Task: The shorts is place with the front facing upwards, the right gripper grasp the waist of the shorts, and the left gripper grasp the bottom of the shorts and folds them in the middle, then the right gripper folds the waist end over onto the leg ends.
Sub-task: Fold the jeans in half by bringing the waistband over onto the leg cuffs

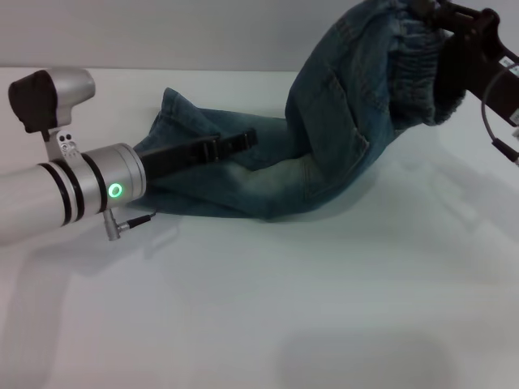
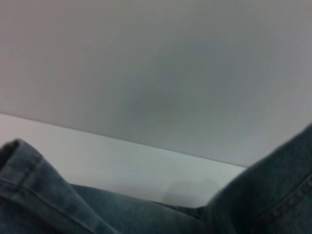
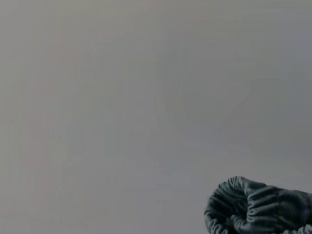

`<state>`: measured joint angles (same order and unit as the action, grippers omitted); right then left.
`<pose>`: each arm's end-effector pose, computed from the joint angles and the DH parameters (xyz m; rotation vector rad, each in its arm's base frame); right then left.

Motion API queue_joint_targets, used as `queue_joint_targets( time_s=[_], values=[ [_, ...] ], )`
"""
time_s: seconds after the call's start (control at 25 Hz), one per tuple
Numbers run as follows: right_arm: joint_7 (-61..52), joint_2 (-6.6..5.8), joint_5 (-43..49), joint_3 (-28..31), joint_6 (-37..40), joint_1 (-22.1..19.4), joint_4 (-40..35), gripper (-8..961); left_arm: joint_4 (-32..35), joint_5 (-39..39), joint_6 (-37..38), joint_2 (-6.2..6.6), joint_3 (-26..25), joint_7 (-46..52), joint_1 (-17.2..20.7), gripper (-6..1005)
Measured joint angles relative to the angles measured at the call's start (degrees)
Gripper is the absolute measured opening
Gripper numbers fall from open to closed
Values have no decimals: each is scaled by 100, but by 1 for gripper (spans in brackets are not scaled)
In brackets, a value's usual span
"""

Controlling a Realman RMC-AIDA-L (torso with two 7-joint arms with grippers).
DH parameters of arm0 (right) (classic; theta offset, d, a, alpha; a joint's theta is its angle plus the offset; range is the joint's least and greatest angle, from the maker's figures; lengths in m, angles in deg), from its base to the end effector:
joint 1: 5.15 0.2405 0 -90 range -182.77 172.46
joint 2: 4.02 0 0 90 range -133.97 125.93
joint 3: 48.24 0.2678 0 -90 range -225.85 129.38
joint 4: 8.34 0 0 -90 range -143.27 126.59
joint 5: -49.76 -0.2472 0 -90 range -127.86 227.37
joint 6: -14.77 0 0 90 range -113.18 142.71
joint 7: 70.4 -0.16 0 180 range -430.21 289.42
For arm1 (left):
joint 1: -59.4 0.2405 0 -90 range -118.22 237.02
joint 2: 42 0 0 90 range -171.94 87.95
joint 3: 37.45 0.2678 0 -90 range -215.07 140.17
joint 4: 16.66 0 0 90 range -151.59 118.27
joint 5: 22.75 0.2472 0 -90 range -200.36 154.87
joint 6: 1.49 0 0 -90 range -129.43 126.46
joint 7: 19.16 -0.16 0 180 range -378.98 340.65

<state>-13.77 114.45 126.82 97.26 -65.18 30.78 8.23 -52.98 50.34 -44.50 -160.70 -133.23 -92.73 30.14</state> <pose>0.2617 0.4245 -0.0032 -1.7033 1.8721 1.7779 -0.2593 0.4325 -0.0898 -2.2039 -1.3015 -0.7357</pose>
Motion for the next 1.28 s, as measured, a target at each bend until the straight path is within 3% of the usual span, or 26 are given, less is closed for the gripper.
queue_joint_targets(
  time_s=[0.64, 1.28],
  values=[
    [-35, 3, -11, -173, 361, 572, 13, 105, -93, -1050, 406, -27, 1469, -10, -189, 776],
    [0, 32, -55, -539, 650, 833, 19, 105, -286, -2019, 727, -38, 2724, -217, -515, 776]
  ],
)
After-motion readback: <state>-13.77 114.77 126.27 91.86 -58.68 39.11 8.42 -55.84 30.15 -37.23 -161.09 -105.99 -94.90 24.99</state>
